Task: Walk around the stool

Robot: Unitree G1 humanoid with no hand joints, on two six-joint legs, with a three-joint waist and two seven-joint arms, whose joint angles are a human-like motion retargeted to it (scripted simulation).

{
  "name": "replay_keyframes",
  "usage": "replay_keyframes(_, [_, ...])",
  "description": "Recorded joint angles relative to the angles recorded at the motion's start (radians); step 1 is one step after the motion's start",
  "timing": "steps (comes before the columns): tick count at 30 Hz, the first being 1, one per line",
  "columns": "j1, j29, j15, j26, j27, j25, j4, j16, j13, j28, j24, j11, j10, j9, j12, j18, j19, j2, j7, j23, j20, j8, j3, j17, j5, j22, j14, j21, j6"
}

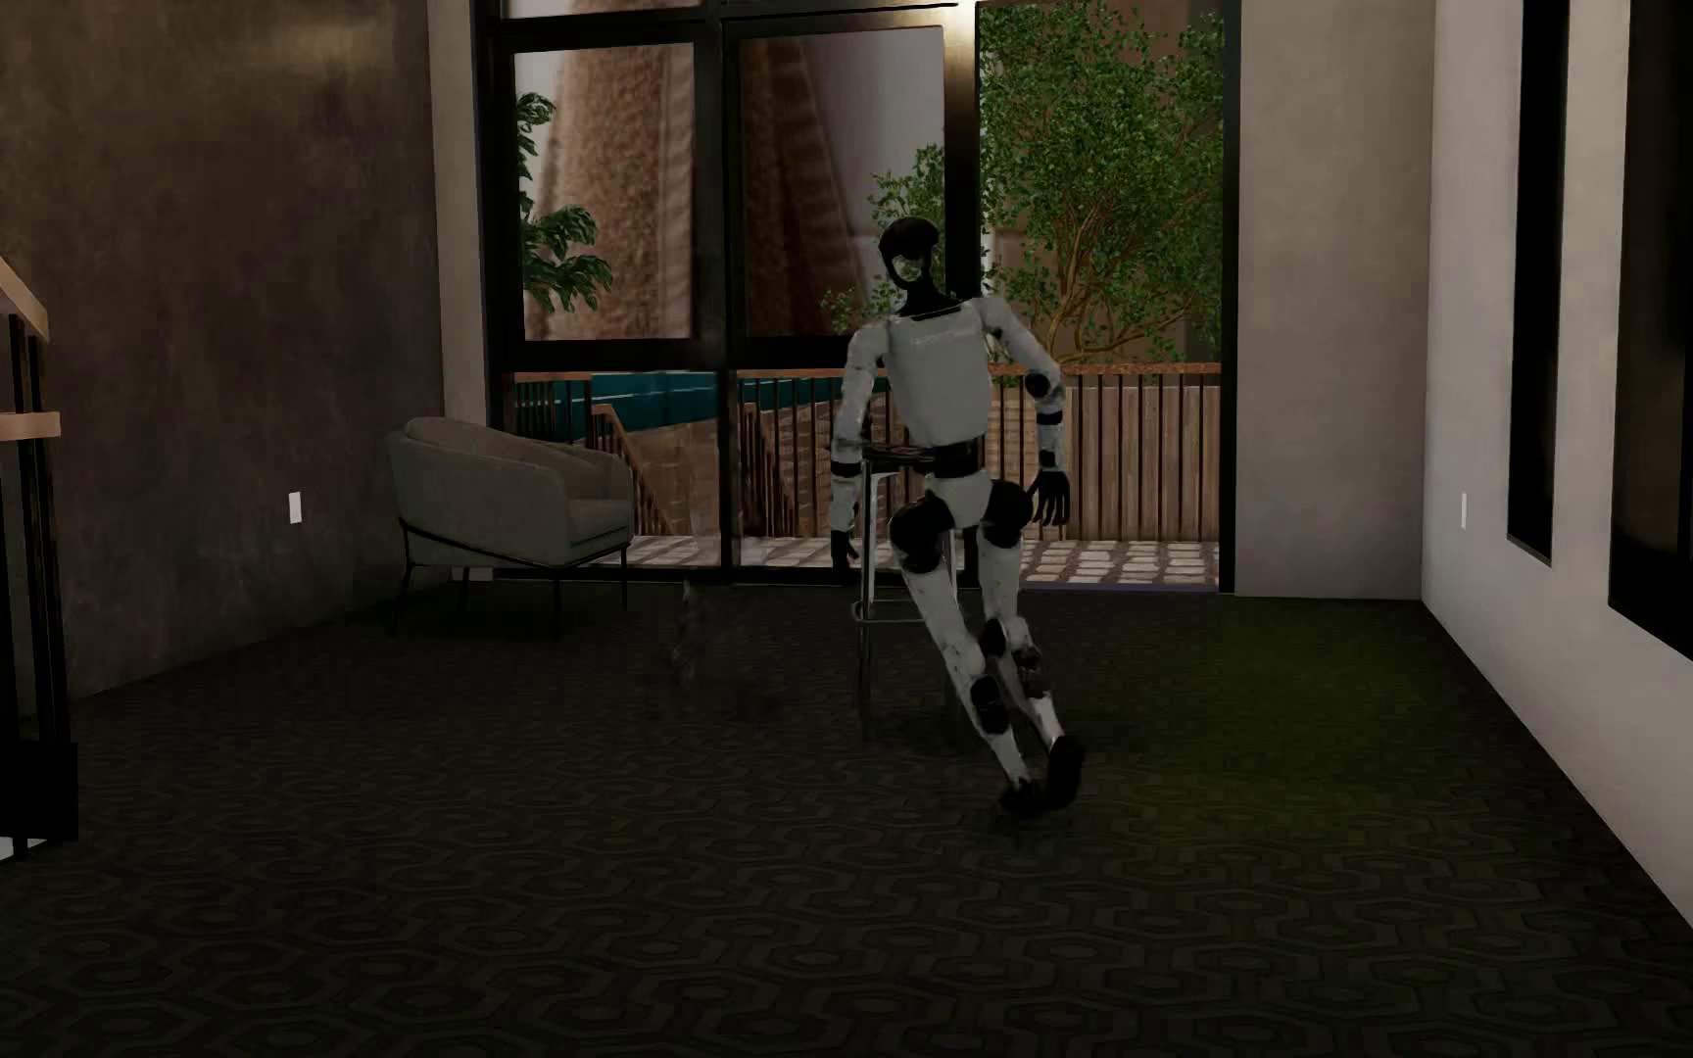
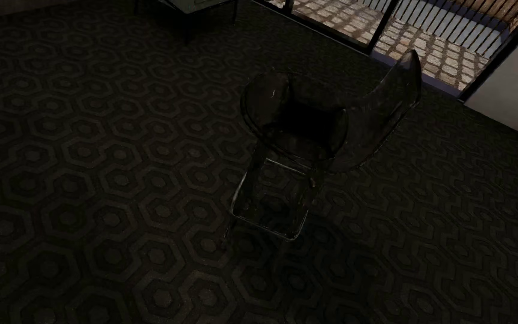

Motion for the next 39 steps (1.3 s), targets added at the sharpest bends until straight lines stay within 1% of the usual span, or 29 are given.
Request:
replay_keyframes(1, [0.026, 0.000, -0.057, 0.000, 0.000, 0.000, 0.002, -0.001, 0.012, 0.000, 0.000, -0.074, 0.013, 0.006, -0.023, 0.000, 0.000, -0.034, 0.000, 0.008, 0.014, 0.000, -0.058, 0.000, 0.023, -0.046, -0.064, -0.003, 0.000])
replay_keyframes(3, [0.073, 0.000, -0.229, 0.000, 0.000, 0.000, 0.017, -0.008, 0.017, 0.000, 0.000, -0.230, 0.031, 0.027, -0.087, 0.000, 0.000, -0.111, 0.000, 0.041, 0.002, 0.000, -0.145, 0.005, 0.057, -0.070, -0.107, 0.038, -0.006])
replay_keyframes(4, [0.101, 0.000, -0.276, 0.000, 0.000, 0.000, 0.025, -0.017, 0.018, 0.000, 0.000, -0.308, 0.036, 0.039, -0.108, 0.000, 0.000, -0.150, 0.000, 0.057, -0.005, 0.000, -0.171, 0.004, 0.076, -0.064, -0.116, 0.068, -0.005])
replay_keyframes(7, [0.155, 0.000, -0.306, 0.000, 0.000, 0.000, 0.055, -0.024, 0.015, 0.000, 0.000, -0.577, 0.071, 0.041, -0.105, 0.000, 0.000, -0.238, 0.000, 0.105, -0.036, 0.000, -0.177, 0.016, 0.123, -0.051, -0.125, 0.130, -0.002])
replay_keyframes(8, [0.172, 0.000, -0.436, 0.000, 0.000, 0.000, 0.056, -0.021, 0.011, 0.000, 0.000, -0.585, 0.092, 0.034, -0.088, 0.000, 0.000, -0.245, 0.000, 0.125, -0.045, 0.000, -0.160, 0.024, 0.141, -0.029, -0.130, 0.148, -0.009])
replay_keyframes(9, [0.190, 0.000, -0.537, 0.000, 0.000, 0.000, 0.054, -0.019, 0.012, 0.000, 0.000, -0.601, 0.088, 0.023, -0.066, 0.000, 0.000, -0.236, 0.000, 0.136, -0.059, 0.000, -0.148, 0.028, 0.151, 0.005, 0.009, 0.159, -0.016])
replay_keyframes(10, [0.194, 0.000, -0.371, 0.000, 0.000, 0.000, 0.057, -0.021, 0.022, 0.000, 0.000, -0.624, 0.119, 0.002, -0.040, 0.000, 0.000, -0.219, 0.000, 0.138, -0.073, 0.000, -0.138, 0.027, 0.153, 0.044, 0.175, 0.151, -0.016])
replay_keyframes(11, [0.158, 0.000, -0.163, 0.000, 0.000, 0.000, 0.066, -0.028, 0.030, 0.000, 0.000, -0.568, 0.181, -0.031, -0.018, 0.000, 0.000, -0.241, 0.000, 0.143, -0.092, 0.000, -0.119, 0.027, 0.159, 0.090, 0.302, 0.144, 0.000])
replay_keyframes(12, [0.109, 0.000, -0.125, 0.000, 0.000, 0.000, 0.092, -0.037, 0.024, 0.000, 0.000, -0.509, 0.285, -0.049, 0.007, 0.000, 0.000, -0.253, 0.000, 0.158, -0.106, 0.000, -0.102, 0.023, 0.154, 0.132, 0.488, 0.155, 0.021])
replay_keyframes(13, [0.041, 0.000, -0.148, 0.000, 0.000, 0.000, 0.132, -0.047, 0.013, 0.000, 0.000, -0.501, 0.429, -0.054, 0.028, 0.000, 0.000, -0.219, 0.000, 0.163, -0.119, 0.000, -0.075, 0.014, 0.152, 0.163, 0.671, 0.154, 0.043])
replay_keyframes(14, [-0.049, 0.000, -0.141, 0.000, 0.000, 0.000, 0.174, -0.040, -0.003, 0.000, 0.000, -0.505, 0.607, -0.036, 0.048, 0.000, 0.000, -0.146, 0.000, 0.162, -0.160, 0.000, -0.061, 0.009, 0.183, 0.143, 0.702, 0.129, 0.063])
replay_keyframes(15, [-0.180, 0.000, -0.149, 0.000, 0.000, 0.000, 0.189, -0.034, -0.022, 0.000, 0.000, -0.518, 0.804, -0.034, 0.050, 0.000, 0.000, -0.102, 0.000, 0.141, -0.168, 0.000, -0.059, 0.010, 0.179, 0.133, 0.615, 0.097, 0.069])
replay_keyframes(16, [-0.312, 0.000, -0.188, 0.000, 0.000, 0.000, 0.198, -0.031, -0.035, 0.000, 0.000, -0.535, 0.972, -0.043, 0.048, 0.000, 0.000, -0.070, 0.000, 0.108, -0.152, 0.000, -0.047, 0.012, 0.169, 0.119, 0.331, 0.054, 0.072])
replay_keyframes(17, [-0.420, 0.000, -0.234, 0.000, 0.000, 0.000, 0.205, -0.032, -0.042, 0.000, 0.000, -0.552, 1.065, -0.054, 0.048, 0.000, 0.000, -0.036, 0.000, 0.069, -0.116, 0.000, -0.021, 0.012, 0.159, 0.097, 0.112, 0.008, 0.068])
replay_keyframes(18, [-0.515, 0.000, -0.270, 0.000, 0.000, 0.000, 0.221, -0.035, -0.049, 0.000, 0.000, -0.553, 1.073, -0.071, 0.052, 0.000, 0.000, -0.016, 0.000, 0.028, -0.066, 0.000, 0.012, 0.010, 0.162, 0.066, 0.025, -0.029, 0.067])
replay_keyframes(20, [-0.650, 0.000, -0.334, 0.000, 0.000, 0.000, 0.220, -0.046, -0.070, 0.000, 0.000, -0.580, 0.875, -0.098, 0.059, 0.000, 0.000, 0.048, 0.000, -0.041, 0.030, 0.000, 0.048, 0.015, 0.167, -0.004, 0.059, -0.075, 0.053])
replay_keyframes(21, [-0.678, 0.000, -0.521, 0.000, 0.000, 0.000, 0.219, -0.052, -0.076, 0.000, 0.000, -0.607, 0.710, -0.105, 0.058, 0.000, 0.000, 0.091, 0.000, -0.067, 0.051, 0.000, 0.065, 0.019, 0.170, -0.027, 0.101, -0.089, 0.042])
replay_keyframes(22, [-0.671, 0.000, -0.597, 0.000, 0.000, 0.000, 0.213, -0.057, -0.077, 0.000, 0.000, -0.641, 0.513, -0.107, 0.053, 0.000, 0.000, 0.142, 0.000, -0.082, 0.052, 0.000, 0.079, 0.021, 0.170, -0.038, 0.146, -0.096, 0.030])
replay_keyframes(24, [-0.608, 0.000, -0.643, 0.000, 0.000, 0.000, 0.184, -0.064, -0.073, 0.000, 0.000, -0.647, 0.179, -0.108, 0.041, 0.000, 0.000, 0.212, 0.000, -0.068, 0.027, 0.000, 0.110, 0.027, 0.145, -0.031, 0.143, -0.079, 0.000])
replay_keyframes(25, [-0.588, 0.000, -0.650, 0.000, 0.000, 0.000, 0.180, -0.066, -0.073, 0.000, 0.000, -0.634, 0.031, -0.107, 0.039, 0.000, 0.000, 0.233, 0.000, -0.040, 0.011, 0.000, 0.120, 0.032, 0.130, -0.021, 0.208, -0.056, -0.014])
replay_keyframes(26, [-0.592, 0.000, -0.584, 0.000, 0.000, 0.000, 0.181, -0.068, -0.069, 0.000, 0.000, -0.569, 0.035, -0.111, 0.034, 0.000, 0.000, 0.256, 0.000, -0.005, -0.011, 0.000, 0.124, 0.035, 0.125, -0.002, 0.238, -0.030, -0.016])
replay_keyframes(27, [-0.604, 0.000, -0.522, 0.000, 0.000, 0.000, 0.180, -0.072, -0.062, 0.000, 0.000, -0.535, 0.166, -0.124, 0.025, 0.000, 0.000, 0.257, 0.000, 0.045, -0.045, 0.000, 0.125, 0.040, 0.118, 0.025, 0.213, -0.003, -0.019])
replay_keyframes(29, [-0.577, 0.000, -0.219, 0.000, 0.000, 0.000, 0.162, -0.068, -0.046, 0.000, 0.000, -0.376, 0.240, -0.138, 0.014, 0.000, 0.000, 0.193, 0.000, 0.175, -0.128, 0.000, 0.116, 0.058, 0.063, 0.084, 0.179, 0.097, -0.035])
replay_keyframes(30, [-0.500, 0.000, -0.079, 0.000, 0.000, 0.000, 0.152, -0.060, -0.024, 0.000, 0.000, -0.231, 0.230, -0.124, 0.024, 0.000, 0.000, 0.135, 0.000, 0.201, -0.133, 0.000, 0.114, 0.051, 0.031, 0.080, 0.137, 0.132, -0.023])
replay_keyframes(32, [-0.252, 0.000, 0.069, 0.000, 0.000, 0.000, 0.124, -0.027, 0.018, 0.000, 0.000, 0.057, 0.182, -0.036, 0.063, 0.000, 0.000, 0.061, 0.000, 0.175, -0.140, 0.000, 0.085, 0.024, -0.004, 0.026, 0.045, 0.149, -0.009])
replay_keyframes(33, [-0.159, 0.000, 0.092, 0.000, 0.000, 0.000, 0.115, -0.016, 0.025, 0.000, 0.000, 0.123, 0.159, -0.009, 0.067, 0.000, 0.000, 0.015, 0.000, 0.163, -0.134, 0.000, 0.044, 0.021, -0.008, 0.031, 0.007, 0.139, 0.003])
replay_keyframes(35, [-0.001, 0.000, 0.073, 0.000, 0.000, 0.000, 0.120, 0.000, 0.043, 0.000, 0.000, 0.026, 0.057, 0.024, 0.065, 0.000, 0.000, -0.058, 0.000, 0.115, -0.111, 0.000, -0.043, 0.013, 0.016, 0.051, 0.126, 0.089, 0.039])
replay_keyframes(38, [0.152, 0.000, -0.042, 0.000, 0.000, 0.000, 0.114, 0.027, 0.048, 0.000, 0.000, -0.452, 0.021, 0.031, 0.047, 0.000, 0.000, -0.098, 0.000, 0.054, -0.035, 0.000, -0.119, 0.006, 0.076, 0.023, -0.011, 0.031, 0.071])
replay_keyframes(39, [0.184, 0.000, -0.234, 0.000, 0.000, 0.000, 0.103, 0.035, 0.041, 0.000, 0.000, -0.605, 0.024, 0.030, 0.032, 0.000, 0.000, -0.078, 0.000, 0.060, -0.011, 0.000, -0.129, 0.012, 0.099, 0.014, -0.026, 0.035, 0.069])
